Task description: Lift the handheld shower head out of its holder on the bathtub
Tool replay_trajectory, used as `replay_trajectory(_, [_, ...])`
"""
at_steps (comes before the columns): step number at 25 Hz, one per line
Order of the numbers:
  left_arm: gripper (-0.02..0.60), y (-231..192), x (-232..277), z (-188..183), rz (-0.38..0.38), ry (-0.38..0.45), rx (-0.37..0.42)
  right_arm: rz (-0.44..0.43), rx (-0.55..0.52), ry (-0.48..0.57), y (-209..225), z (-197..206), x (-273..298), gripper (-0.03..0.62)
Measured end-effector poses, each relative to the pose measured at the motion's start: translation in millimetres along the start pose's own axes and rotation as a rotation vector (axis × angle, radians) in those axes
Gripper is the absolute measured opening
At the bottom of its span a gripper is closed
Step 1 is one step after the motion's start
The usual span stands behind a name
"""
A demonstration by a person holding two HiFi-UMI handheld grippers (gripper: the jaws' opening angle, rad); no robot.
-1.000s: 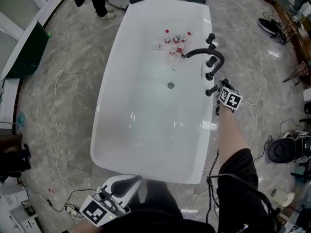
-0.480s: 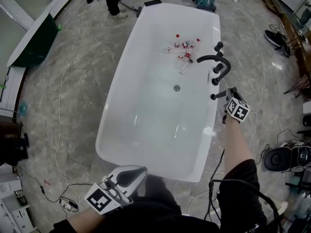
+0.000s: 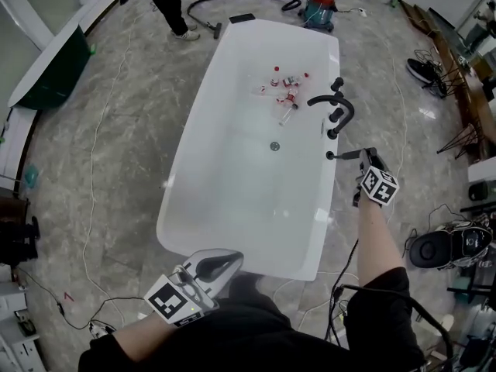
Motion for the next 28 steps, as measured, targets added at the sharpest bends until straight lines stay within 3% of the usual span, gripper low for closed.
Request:
replay_trajectory(11, [0.0, 1.6, -37.1, -17.3, 0.066, 0.067, 0.015, -0.023, -0.011, 0.061, -71.9, -4.4, -106.0, 0.132])
replay_trajectory(18, [0.0, 0.1, -56.3, -31.8, 0.144, 0.09, 0.027, -0.054, -0.013, 0.093, -116.8, 10.3, -165.7, 0.132])
replay_trajectory(28, [0.0, -6.8, -98.5, -35.0, 0.196, 0.115, 0.049, -0.089, -0.013, 0.125, -178.0, 44.1, -250.4, 0.132])
Point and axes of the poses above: the fingertips, and each gripper's own axes: x forward along the fingers, y to its right, z out of its underside, the point moved 5 cm from there along -x, backward along the fingers, and after that the axes turned 10 degrees about x, right-handed, at the moved point
